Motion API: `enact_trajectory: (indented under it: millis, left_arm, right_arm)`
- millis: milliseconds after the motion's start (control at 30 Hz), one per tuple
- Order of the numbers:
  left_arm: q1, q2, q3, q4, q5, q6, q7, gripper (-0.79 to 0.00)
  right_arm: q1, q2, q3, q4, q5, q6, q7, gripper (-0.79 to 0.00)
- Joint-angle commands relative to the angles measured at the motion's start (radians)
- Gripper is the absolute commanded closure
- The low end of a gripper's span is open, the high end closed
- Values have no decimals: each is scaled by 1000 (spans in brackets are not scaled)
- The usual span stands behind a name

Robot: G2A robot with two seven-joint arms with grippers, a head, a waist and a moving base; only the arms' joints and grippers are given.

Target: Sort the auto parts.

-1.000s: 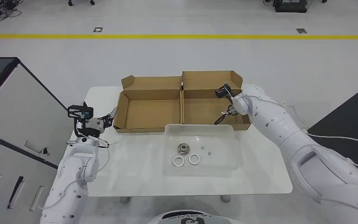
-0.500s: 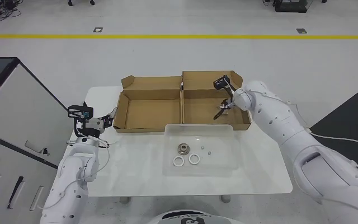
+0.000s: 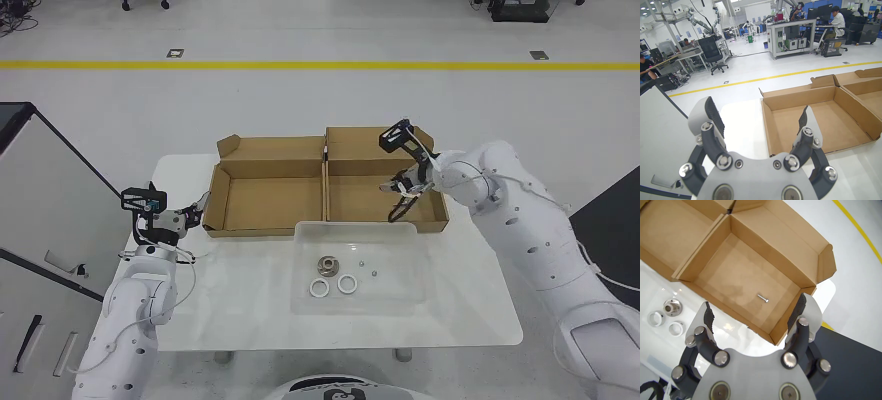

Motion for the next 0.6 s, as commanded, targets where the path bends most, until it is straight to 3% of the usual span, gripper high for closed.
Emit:
enact_trajectory:
  millis: [0,233,567]
  left_arm:
    - [0,0,0,0,0,0,0,-785]
    - [0,0,0,0,0,0,0,-785]
    - [0,0,0,0,0,0,0,-785]
  right_arm:
    - [-46,13,43,-90,37,-30,46,-785]
    - [-142,39,113,-255,130,-96,179,-785]
    - [-173,44,54,-288,137,-148,251,-785]
